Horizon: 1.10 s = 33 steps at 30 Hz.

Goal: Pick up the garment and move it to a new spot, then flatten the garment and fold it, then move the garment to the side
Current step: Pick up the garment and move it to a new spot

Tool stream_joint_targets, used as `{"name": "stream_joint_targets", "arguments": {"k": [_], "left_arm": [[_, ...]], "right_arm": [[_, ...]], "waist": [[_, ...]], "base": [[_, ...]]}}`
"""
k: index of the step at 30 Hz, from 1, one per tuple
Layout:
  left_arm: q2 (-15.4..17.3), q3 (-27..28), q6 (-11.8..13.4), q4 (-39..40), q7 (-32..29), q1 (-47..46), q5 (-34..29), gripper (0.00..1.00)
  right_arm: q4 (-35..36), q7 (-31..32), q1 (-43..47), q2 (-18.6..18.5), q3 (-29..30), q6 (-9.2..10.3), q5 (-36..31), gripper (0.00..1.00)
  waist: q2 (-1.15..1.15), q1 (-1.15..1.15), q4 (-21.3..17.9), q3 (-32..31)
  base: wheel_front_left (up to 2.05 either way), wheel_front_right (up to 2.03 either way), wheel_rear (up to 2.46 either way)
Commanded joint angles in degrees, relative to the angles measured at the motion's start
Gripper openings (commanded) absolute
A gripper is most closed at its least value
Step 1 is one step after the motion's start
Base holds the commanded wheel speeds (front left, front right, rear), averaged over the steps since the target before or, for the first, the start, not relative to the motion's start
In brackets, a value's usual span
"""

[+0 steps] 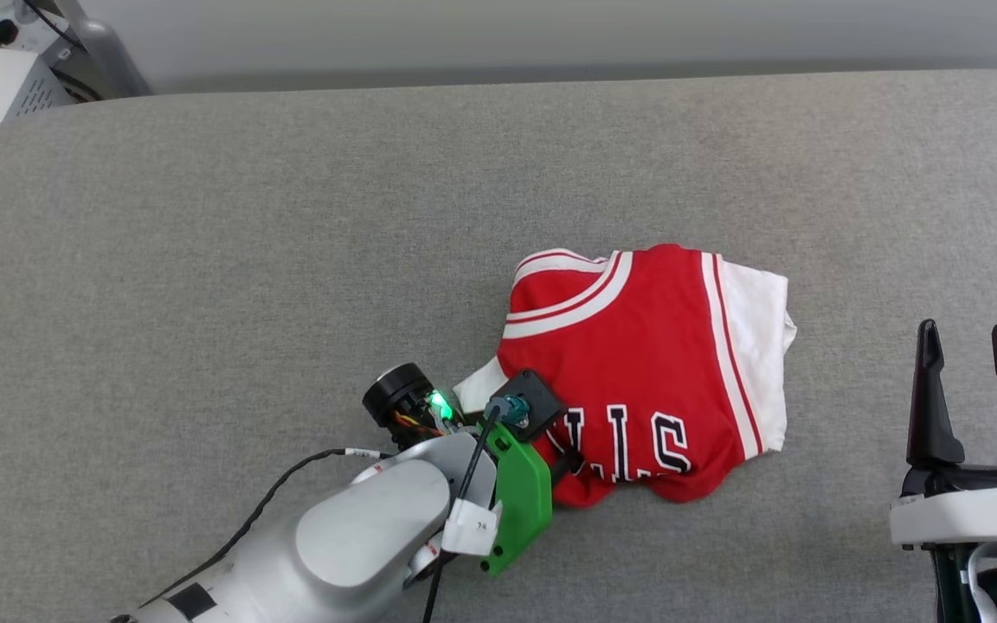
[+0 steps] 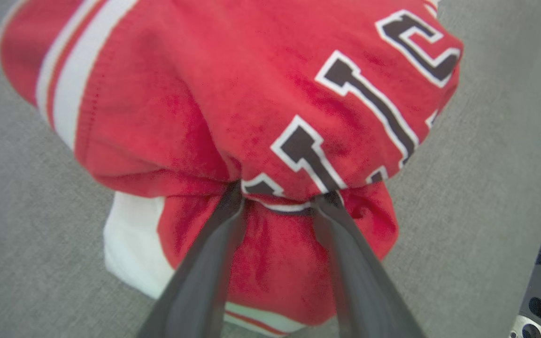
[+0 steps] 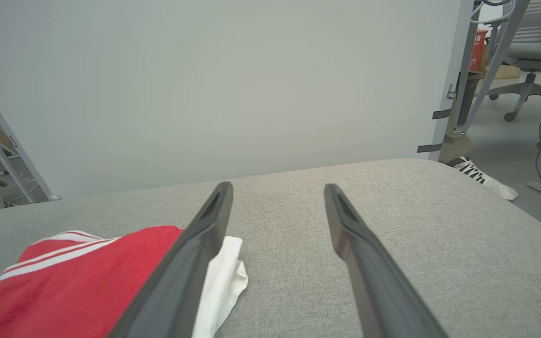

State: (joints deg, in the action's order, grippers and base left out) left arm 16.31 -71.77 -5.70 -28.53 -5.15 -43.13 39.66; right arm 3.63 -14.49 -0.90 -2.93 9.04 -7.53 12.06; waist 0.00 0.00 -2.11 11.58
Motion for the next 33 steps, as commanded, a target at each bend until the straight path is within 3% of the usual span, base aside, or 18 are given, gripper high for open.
{"name": "stream_joint_targets", "arguments": {"k": [1, 6, 13, 21, 24, 27, 33], "left_arm": [[-0.7, 0.8, 1.1, 0.2, 2.3, 0.9, -1.1, 1.00], [-0.1, 4.1, 6.8, 6.4, 10.4, 3.4, -1.8, 1.00], [4.7, 10.3, 15.1, 15.2, 16.5, 8.0, -0.7, 1.00], [9.2, 19.5, 24.1, 18.4, 20.0, 13.6, -2.5, 1.00], [9.1, 26.4, 27.0, 21.3, 20.1, 17.0, -4.7, 1.00], [8.8, 33.0, 27.7, 24.2, 20.1, 21.6, -7.9, 1.00], [6.8, 44.2, 25.0, 27.8, 20.1, 30.3, -15.0, 1.00]], "right_arm": [[-0.2, -0.5, 1.1, 0.0, -0.2, 0.04, -0.5, 1.00], [-0.4, -0.5, 3.2, 0.0, -0.2, 0.04, -0.8, 1.00], [-0.1, -0.5, 4.6, 0.0, -0.2, 0.04, -1.1, 1.00], [0.3, -0.5, 5.2, 0.0, -1.5, 0.04, -0.9, 1.00], [0.6, -0.5, 5.2, 0.0, -2.2, 0.04, -1.1, 1.00], [0.9, -0.5, 5.1, 0.0, -2.6, 0.04, -1.2, 1.00], [1.3, -0.5, 5.2, 0.0, -3.4, 0.04, -1.5, 1.00]], "waist": [[0.00, 0.00, 1.0, -1.5], [0.00, 0.00, 3.2, -5.2], [0.00, 0.00, 5.9, -7.7], [0.00, 0.00, 7.6, -8.8], [0.00, 0.00, 8.0, -9.0], [0.00, 0.00, 8.2, -9.2], [0.00, 0.00, 8.2, -9.5]], "base": [[0.00, 0.00, 0.00], [0.00, 0.00, 0.00], [0.00, 0.00, 0.00], [0.00, 0.00, 0.00], [0.00, 0.00, 0.00], [0.00, 0.00, 0.00], [0.00, 0.00, 0.00]]}}
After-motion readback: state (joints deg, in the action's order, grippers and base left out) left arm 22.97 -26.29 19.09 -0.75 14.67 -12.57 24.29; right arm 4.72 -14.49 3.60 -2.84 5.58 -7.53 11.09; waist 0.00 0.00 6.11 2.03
